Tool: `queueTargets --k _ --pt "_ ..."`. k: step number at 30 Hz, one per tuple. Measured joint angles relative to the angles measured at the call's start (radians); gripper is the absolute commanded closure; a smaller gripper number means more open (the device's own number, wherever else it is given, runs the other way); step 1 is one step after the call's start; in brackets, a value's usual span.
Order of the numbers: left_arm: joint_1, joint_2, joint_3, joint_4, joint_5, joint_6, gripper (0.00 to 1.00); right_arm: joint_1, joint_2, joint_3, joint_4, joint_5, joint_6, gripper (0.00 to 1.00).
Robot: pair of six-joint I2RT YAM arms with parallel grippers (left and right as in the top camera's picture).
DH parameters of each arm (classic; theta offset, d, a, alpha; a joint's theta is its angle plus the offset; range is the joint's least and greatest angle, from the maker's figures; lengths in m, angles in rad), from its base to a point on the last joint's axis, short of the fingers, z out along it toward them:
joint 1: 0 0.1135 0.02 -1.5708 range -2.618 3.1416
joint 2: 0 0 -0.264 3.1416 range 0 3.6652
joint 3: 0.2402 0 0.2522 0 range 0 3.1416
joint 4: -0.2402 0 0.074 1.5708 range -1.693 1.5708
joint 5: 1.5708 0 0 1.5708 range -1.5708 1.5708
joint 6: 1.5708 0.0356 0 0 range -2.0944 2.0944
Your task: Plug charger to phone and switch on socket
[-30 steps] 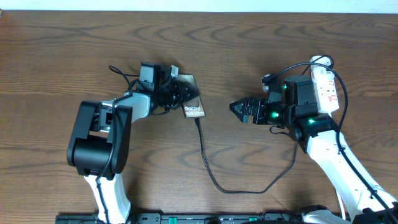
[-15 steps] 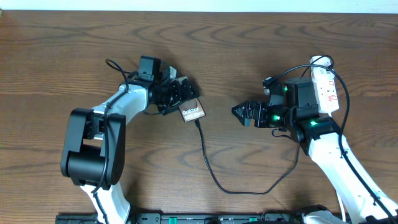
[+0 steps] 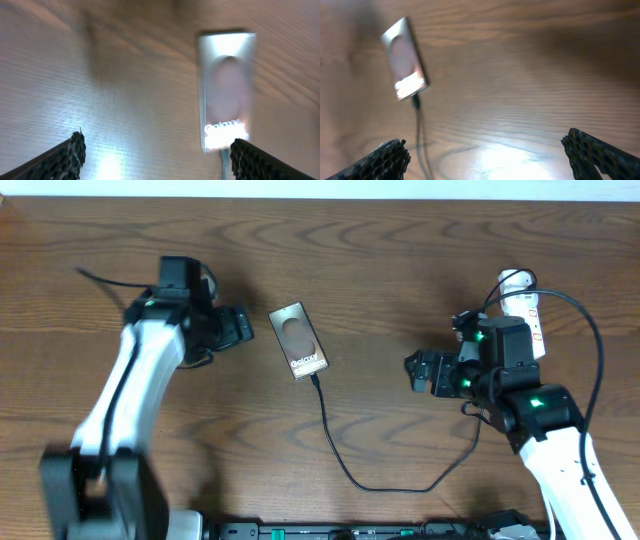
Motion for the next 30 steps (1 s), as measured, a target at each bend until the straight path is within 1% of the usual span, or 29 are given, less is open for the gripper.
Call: queueTargets --k 5,9,12,17,20,24,30 --pt "-0.003 -0.242 0.008 -0.125 -0.006 0.098 0.09 -0.010 -0.010 0.048 -0.059 0.101 0.001 0.01" --pt "-0.003 -0.391 0.008 -0.198 -0.006 0.157 0.09 -0.066 -0.012 0.051 -0.097 0.131 0.005 0.01" --pt "-0.003 -0.490 -0.006 -0.201 -0.005 0.180 0.09 -0.125 -0.012 0.051 -0.110 0.142 0.005 0.01" --pt "-0.003 -0.657 -0.086 -0.207 -0.005 0.197 0.08 -0.236 -0.012 0.052 -0.096 0.146 -0.014 0.01" --pt "-0.003 -0.702 -0.121 -0.211 -0.005 0.201 0.08 -0.298 -0.011 0.052 -0.068 0.155 -0.031 0.01" --pt "-0.003 -0.698 -0.127 -0.215 -0.005 0.201 0.08 -0.397 0.010 0.053 -0.004 0.172 -0.044 0.01" --pt "-0.003 -0.687 -0.127 -0.215 -0.005 0.201 0.08 -0.511 0.120 0.054 0.113 0.184 -0.048 0.01"
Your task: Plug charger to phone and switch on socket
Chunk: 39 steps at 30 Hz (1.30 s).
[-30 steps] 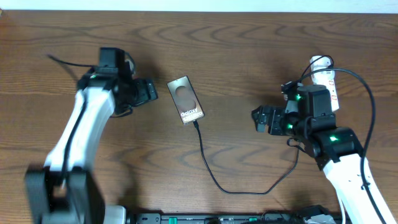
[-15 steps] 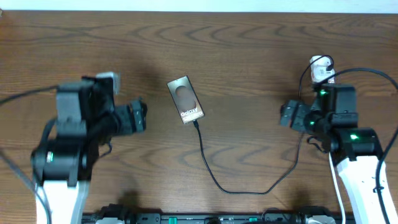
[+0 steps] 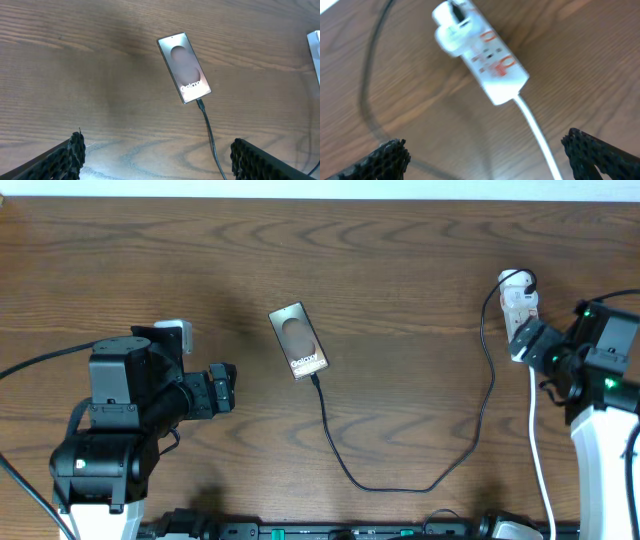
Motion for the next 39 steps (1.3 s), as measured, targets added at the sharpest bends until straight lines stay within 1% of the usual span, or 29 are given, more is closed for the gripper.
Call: queueTargets --k 5,15,21,29,39 --pt "0.000 0.007 0.000 0.000 0.000 0.000 0.08 -0.048 0.124 0.000 0.131 0.024 0.000 0.01" --pt "0.000 0.007 0.000 0.000 0.000 0.000 0.08 -0.097 0.365 0.003 0.369 0.036 -0.004 0.01" --pt "0.000 0.007 0.000 0.000 0.000 0.000 0.08 -0.115 0.475 0.004 0.469 0.029 -0.011 0.01" --pt "0.000 0.007 0.000 0.000 0.000 0.000 0.08 -0.119 0.562 0.023 0.526 0.013 -0.024 0.01" --pt "0.000 0.007 0.000 0.000 0.000 0.000 0.08 -0.126 0.576 0.106 0.538 0.005 -0.030 0.01"
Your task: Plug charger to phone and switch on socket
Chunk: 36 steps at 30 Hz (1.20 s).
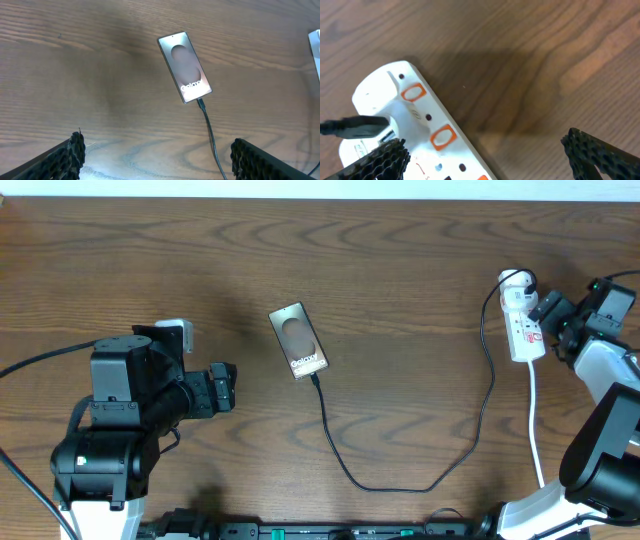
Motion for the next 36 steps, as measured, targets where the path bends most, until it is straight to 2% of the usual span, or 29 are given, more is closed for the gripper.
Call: queueTargets --k 36 --pt "0.000 0.000 0.000 0.000 0.000 0.000 0.08 -0.016 0.108 0.005 0.063 -0.026 -0.006 0.01"
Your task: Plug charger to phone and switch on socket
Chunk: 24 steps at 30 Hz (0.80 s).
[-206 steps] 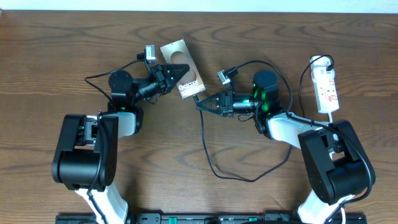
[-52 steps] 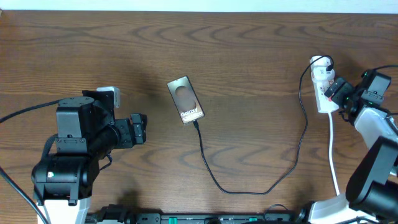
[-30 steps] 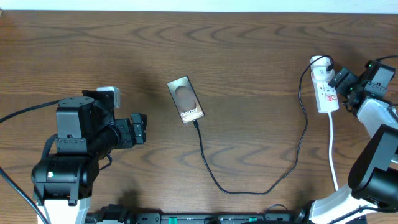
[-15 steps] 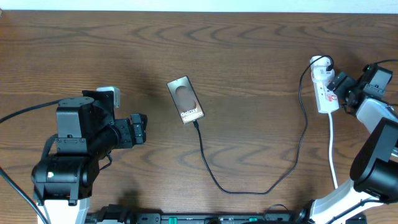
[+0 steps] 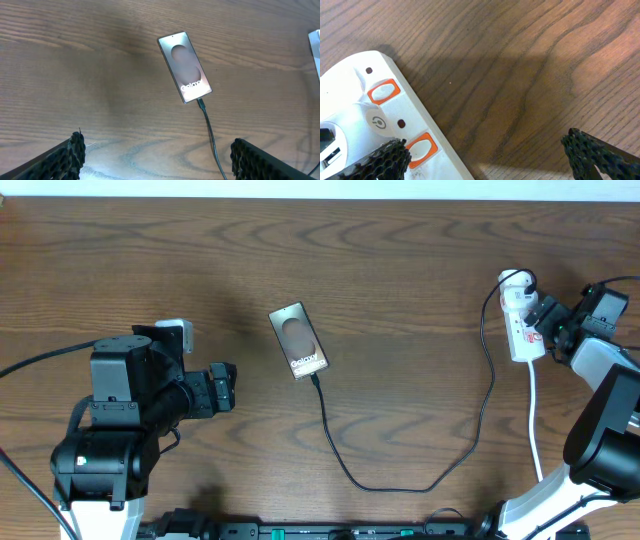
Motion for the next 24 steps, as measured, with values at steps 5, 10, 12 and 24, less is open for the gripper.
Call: queueTargets --k 5,10,12,24 --pt "0.000 0.000 0.000 0.000 0.000 0.000 0.08 0.000 0.008 0.000 0.000 -0.001 0.000 0.01" --pt "0.000 0.000 0.000 0.000 0.000 0.000 0.08 0.000 0.014 0.000 0.004 -0.008 0.000 0.01" --pt "0.000 0.000 0.000 0.000 0.000 0.000 0.08 -0.001 0.015 0.000 0.006 -0.009 0.000 0.01" --pt "0.000 0.000 0.000 0.000 0.000 0.000 0.08 -0.002 0.016 0.000 -0.007 -0.021 0.000 0.01"
